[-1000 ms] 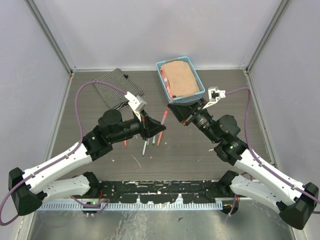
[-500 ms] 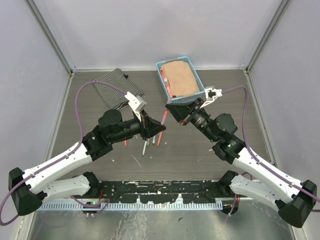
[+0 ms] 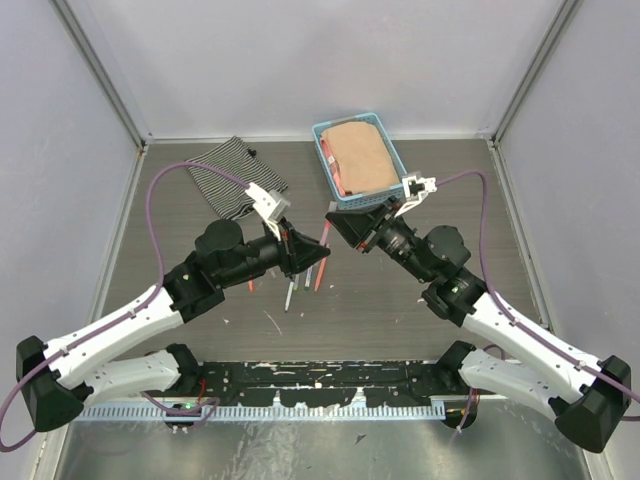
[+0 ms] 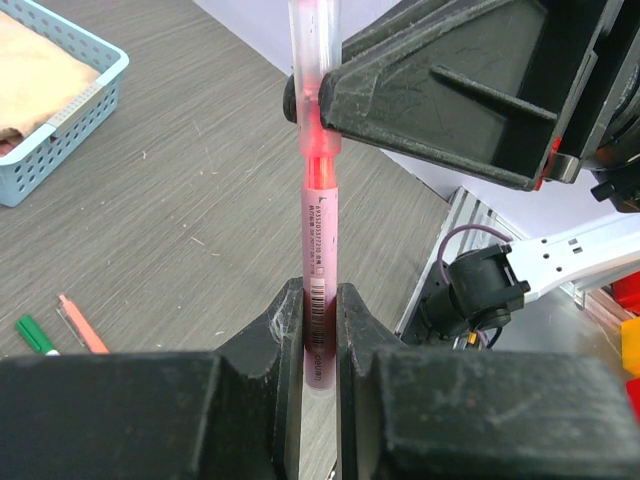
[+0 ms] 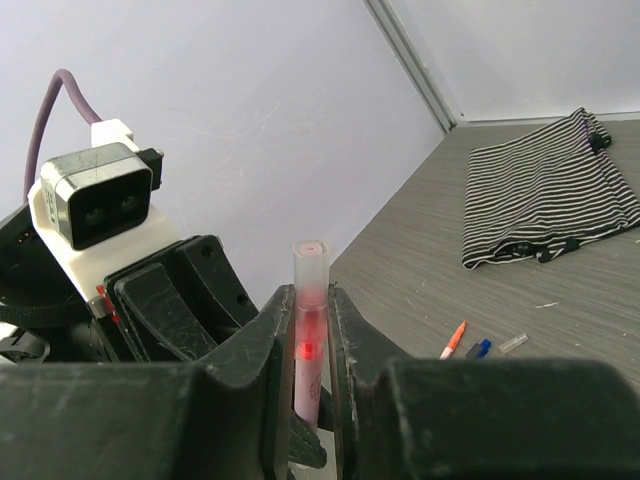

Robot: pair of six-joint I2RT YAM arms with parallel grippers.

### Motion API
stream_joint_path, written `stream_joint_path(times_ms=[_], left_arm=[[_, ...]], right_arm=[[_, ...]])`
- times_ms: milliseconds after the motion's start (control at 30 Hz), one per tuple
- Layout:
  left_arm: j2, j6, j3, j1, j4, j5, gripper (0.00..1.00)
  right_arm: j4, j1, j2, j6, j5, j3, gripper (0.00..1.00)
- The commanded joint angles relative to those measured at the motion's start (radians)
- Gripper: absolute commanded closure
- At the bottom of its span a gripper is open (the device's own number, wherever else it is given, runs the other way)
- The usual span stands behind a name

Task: Insert the pens into the pen caps
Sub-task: Insert the pen cap onto the pen, then press the pen cap onto the pen.

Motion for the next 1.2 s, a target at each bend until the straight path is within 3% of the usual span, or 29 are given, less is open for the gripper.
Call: stream_joint_path(times_ms=[0,300,500,700,900,1167], left_arm=[[-0.028,-0.015,0.008,-0.004,0.047,-0.048,1.00],[-0.016,-0.029,0.030,-0.005,0.062,-0.058,1.00],[-0.025,-0.020,0.027,-0.005,0.049,-0.074,1.00],[-0.042,0.009,0.018,-0.005,0.010,-0.087,1.00],[-0.069,0.067,-0.004,-0.004,-0.036,-0.043,1.00],[-0.088,0.094,-0.016,-0.004,-0.074,-0.012,1.00]], right_arm=[[0.074,-0.002,0.006,0.006,-0.032,0.016,0.86],[0.099,-0.001,0.038,-0.003,-0.083,0.004,0.77],[0.072,-0.003,0.003,-0.061,-0.074,0.000,0.42],[-0.088,-0.001,-0.042,-0.131,0.011,0.064,0.20],[-0.300,-0.001,-0.025,-0.134,0.109,0.212,0.17],[-0.360,-0.002,0.055,-0.105,0.027,0.325,0.22]])
